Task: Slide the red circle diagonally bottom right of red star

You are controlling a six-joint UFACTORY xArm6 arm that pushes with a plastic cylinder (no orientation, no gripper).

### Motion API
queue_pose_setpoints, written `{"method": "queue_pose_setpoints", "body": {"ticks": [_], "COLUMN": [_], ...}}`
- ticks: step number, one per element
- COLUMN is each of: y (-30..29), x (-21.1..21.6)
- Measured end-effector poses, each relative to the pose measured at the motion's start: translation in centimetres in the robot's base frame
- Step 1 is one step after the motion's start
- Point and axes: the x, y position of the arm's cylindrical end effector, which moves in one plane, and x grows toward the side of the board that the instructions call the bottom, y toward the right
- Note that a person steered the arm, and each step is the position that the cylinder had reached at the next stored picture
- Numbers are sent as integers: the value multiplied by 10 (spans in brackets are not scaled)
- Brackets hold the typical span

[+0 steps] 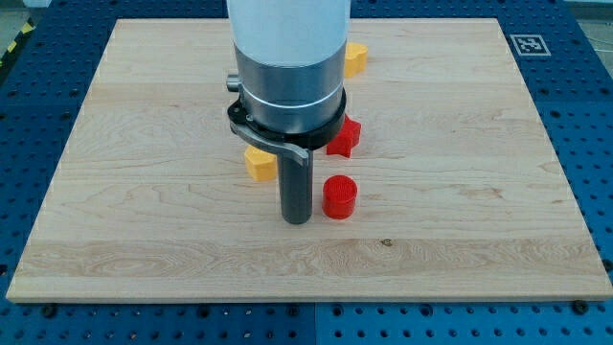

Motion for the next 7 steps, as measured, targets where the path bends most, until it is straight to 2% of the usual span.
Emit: {"method": "queue_pose_setpoints", "body": {"ticks": [5, 7], "y": [11, 23], "x": [-7, -44]}}
